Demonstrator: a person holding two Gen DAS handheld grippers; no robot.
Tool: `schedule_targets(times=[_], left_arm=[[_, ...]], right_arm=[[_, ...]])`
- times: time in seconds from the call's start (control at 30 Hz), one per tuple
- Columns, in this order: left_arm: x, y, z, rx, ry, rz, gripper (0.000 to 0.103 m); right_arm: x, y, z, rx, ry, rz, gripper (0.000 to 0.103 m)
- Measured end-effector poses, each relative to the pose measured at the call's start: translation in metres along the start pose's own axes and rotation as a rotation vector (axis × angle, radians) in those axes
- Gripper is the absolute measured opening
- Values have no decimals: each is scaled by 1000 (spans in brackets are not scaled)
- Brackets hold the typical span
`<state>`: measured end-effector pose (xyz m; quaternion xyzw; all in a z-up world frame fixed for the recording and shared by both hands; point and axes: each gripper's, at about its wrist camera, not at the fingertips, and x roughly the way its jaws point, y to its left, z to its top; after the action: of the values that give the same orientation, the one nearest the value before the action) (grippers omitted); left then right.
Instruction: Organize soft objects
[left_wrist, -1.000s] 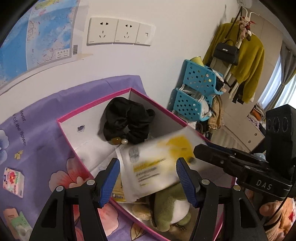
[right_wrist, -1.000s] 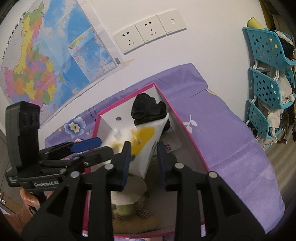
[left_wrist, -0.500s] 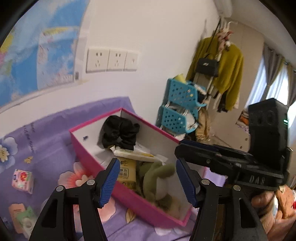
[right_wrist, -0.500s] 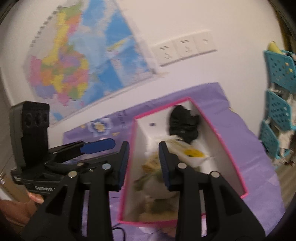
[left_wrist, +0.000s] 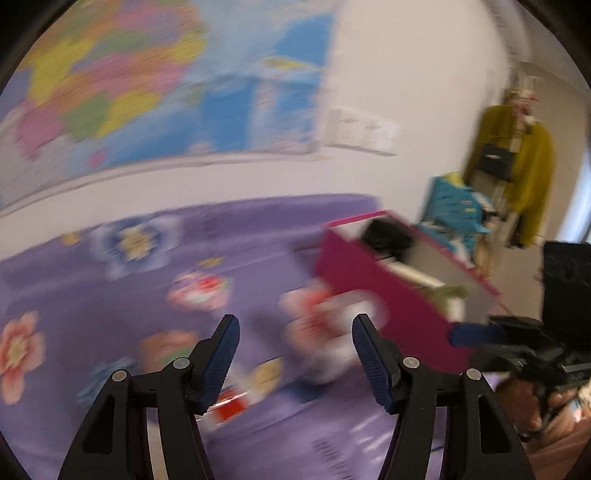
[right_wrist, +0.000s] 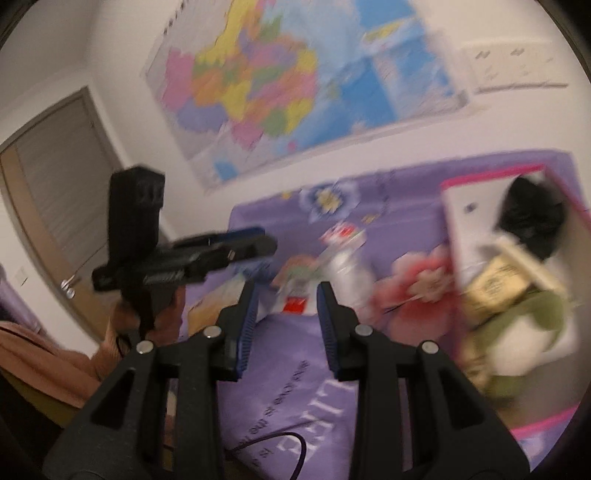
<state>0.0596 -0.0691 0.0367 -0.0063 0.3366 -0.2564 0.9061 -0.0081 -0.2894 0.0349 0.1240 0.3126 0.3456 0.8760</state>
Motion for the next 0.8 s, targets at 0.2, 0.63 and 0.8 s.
schedule_targets(times=[0.2, 0.63, 0.8], left_arm=[[1, 61, -19, -109, 62, 114, 64], [-13, 123, -34, -179, 82, 227, 64], [-12, 151, -40, -265, 106, 209, 64]], right_arm=[[76, 9, -15, 26, 131, 22, 35], [161, 27, -25, 5, 258, -14, 35], [184, 36, 0, -15, 242, 17, 35]])
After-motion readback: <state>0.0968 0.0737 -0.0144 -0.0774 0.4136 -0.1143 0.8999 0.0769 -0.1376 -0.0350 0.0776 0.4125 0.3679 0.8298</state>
